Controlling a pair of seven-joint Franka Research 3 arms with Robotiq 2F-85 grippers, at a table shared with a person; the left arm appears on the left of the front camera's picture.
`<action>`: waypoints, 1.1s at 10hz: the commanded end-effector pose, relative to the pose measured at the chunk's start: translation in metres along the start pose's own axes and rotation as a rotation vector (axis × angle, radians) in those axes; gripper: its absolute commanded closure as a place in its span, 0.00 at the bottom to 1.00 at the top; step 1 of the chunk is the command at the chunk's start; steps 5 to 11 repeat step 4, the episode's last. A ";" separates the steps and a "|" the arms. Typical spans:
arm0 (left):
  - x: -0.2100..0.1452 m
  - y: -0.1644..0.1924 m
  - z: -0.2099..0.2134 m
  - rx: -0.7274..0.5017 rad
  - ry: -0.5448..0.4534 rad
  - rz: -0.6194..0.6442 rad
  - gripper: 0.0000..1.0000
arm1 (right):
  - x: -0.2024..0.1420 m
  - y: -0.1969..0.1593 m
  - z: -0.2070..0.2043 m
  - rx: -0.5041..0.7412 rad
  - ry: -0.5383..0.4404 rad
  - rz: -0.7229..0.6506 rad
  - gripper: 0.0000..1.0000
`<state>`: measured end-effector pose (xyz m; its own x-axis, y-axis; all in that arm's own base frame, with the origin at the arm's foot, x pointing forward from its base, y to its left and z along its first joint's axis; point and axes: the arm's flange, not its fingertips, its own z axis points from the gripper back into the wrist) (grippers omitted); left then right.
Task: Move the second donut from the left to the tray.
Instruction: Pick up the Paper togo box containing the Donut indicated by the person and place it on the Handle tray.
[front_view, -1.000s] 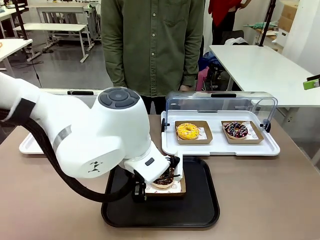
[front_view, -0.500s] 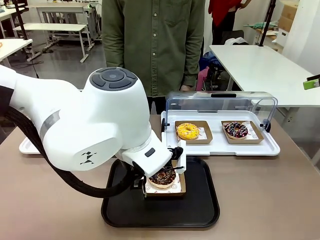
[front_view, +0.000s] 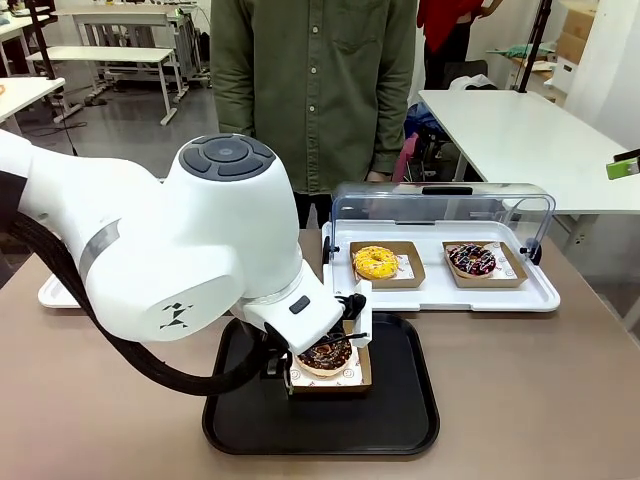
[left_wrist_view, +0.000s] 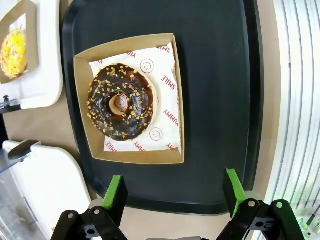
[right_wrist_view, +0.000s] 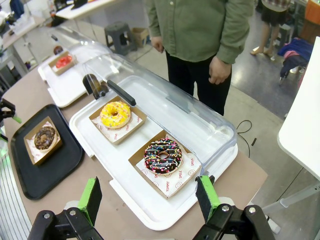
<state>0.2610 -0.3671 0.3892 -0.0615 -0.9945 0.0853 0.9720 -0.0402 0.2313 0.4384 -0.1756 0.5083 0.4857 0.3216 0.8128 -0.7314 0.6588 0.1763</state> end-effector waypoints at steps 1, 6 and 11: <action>0.000 0.000 0.001 0.002 -0.001 -0.001 0.02 | 0.001 0.004 -0.001 0.000 -0.012 -0.009 0.00; 0.000 0.000 0.001 0.002 -0.001 -0.001 0.02 | 0.001 0.004 -0.001 0.000 -0.012 -0.009 0.00; 0.000 0.000 0.001 0.002 -0.001 -0.001 0.02 | 0.001 0.004 -0.001 0.000 -0.012 -0.009 0.00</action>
